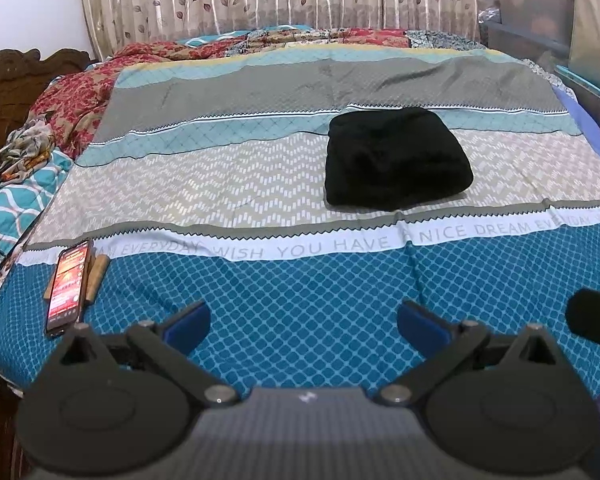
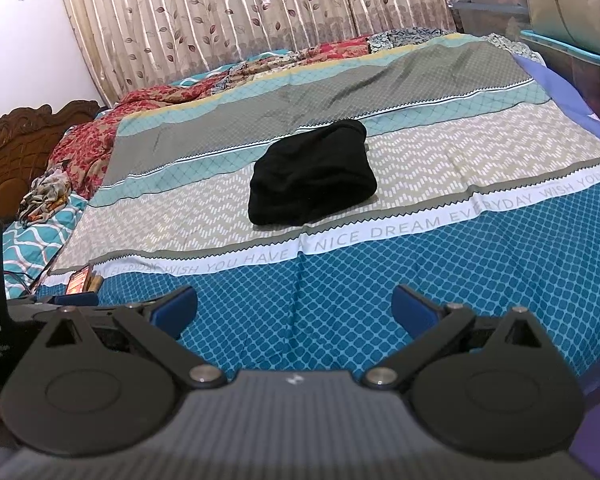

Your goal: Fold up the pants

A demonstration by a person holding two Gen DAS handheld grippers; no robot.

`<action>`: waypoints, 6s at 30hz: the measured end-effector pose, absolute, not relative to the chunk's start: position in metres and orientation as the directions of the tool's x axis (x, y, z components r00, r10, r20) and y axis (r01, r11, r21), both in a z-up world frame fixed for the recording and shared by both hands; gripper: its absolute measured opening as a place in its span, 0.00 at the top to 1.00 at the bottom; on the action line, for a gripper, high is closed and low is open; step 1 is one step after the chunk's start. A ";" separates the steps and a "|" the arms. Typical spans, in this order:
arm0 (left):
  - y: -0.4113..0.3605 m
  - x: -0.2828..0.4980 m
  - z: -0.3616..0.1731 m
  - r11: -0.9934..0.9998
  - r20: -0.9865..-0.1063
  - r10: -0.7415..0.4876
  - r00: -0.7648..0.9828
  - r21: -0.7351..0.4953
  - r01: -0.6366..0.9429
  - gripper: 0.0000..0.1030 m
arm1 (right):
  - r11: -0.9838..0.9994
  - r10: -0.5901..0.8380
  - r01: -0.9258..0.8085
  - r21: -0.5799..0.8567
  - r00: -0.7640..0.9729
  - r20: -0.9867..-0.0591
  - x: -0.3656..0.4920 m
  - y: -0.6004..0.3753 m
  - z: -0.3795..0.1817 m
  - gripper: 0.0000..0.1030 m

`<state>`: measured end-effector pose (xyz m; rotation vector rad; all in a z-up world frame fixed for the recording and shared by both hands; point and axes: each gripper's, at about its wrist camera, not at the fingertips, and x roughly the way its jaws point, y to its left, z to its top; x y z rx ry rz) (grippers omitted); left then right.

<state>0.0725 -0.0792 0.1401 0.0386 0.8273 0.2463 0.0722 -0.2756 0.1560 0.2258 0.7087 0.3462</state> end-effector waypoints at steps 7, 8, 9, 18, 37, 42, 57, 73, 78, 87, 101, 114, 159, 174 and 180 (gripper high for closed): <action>-0.076 0.073 0.136 0.970 -0.738 0.234 0.634 0.131 -0.205 0.00 | 0.921 0.381 -0.230 0.315 0.703 -0.601 0.072 -0.273 0.156 0.00; -0.076 0.073 0.136 0.970 -0.739 0.233 0.632 0.130 -0.206 0.00 | 0.921 0.381 -0.229 0.316 0.703 -0.601 0.072 -0.273 0.155 0.00; -0.076 0.073 0.136 0.970 -0.740 0.234 0.631 0.130 -0.206 0.00 | 0.921 0.381 -0.229 0.316 0.702 -0.601 0.072 -0.273 0.155 0.00; -0.077 0.075 0.135 0.969 -0.746 0.237 0.622 0.138 -0.205 0.00 | 0.920 0.380 -0.215 0.327 0.696 -0.610 0.073 -0.274 0.152 0.00; -0.078 0.076 0.130 0.971 -0.760 0.236 0.606 0.158 -0.180 0.00 | 0.919 0.381 -0.210 0.335 0.693 -0.612 0.073 -0.275 0.150 0.00; -0.078 0.077 0.128 0.972 -0.767 0.231 0.598 0.158 -0.174 0.00 | 0.919 0.381 -0.209 0.335 0.693 -0.612 0.072 -0.275 0.150 0.00; -0.079 0.077 0.126 0.973 -0.774 0.227 0.591 0.163 -0.160 0.00 | 0.920 0.377 -0.203 0.337 0.694 -0.613 0.073 -0.276 0.148 0.00; -0.079 0.077 0.123 0.974 -0.777 0.227 0.588 0.168 -0.154 0.00 | 0.918 0.377 -0.192 0.346 0.690 -0.617 0.071 -0.276 0.147 0.00; -0.078 0.077 0.122 0.975 -0.781 0.222 0.584 0.164 -0.151 0.00 | 0.918 0.377 -0.192 0.346 0.690 -0.618 0.071 -0.275 0.147 0.00; -0.075 0.078 0.121 0.973 -0.784 0.228 0.577 0.161 -0.166 0.00 | 0.919 0.375 -0.192 0.343 0.693 -0.616 0.070 -0.274 0.146 0.00; -0.076 0.080 0.121 0.973 -0.788 0.228 0.571 0.164 -0.162 0.00 | 0.919 0.374 -0.191 0.344 0.692 -0.617 0.070 -0.274 0.146 0.00; -0.078 0.079 0.120 0.974 -0.791 0.225 0.569 0.174 -0.143 0.00 | 0.918 0.374 -0.183 0.350 0.692 -0.617 0.072 -0.276 0.146 0.00; -0.079 0.081 0.120 0.986 -0.818 0.166 0.550 0.121 -0.117 0.00 | 0.921 0.367 -0.176 0.347 0.687 -0.627 0.072 -0.274 0.145 0.00; -0.072 0.081 0.131 0.983 -0.796 0.171 0.580 0.096 -0.158 0.00 | 0.924 0.361 -0.181 0.336 0.703 -0.613 0.071 -0.274 0.146 0.00; -0.070 0.085 0.150 0.987 -0.769 0.155 0.620 0.091 -0.134 0.00 | 0.926 0.370 -0.233 0.297 0.714 -0.594 0.078 -0.271 0.162 0.00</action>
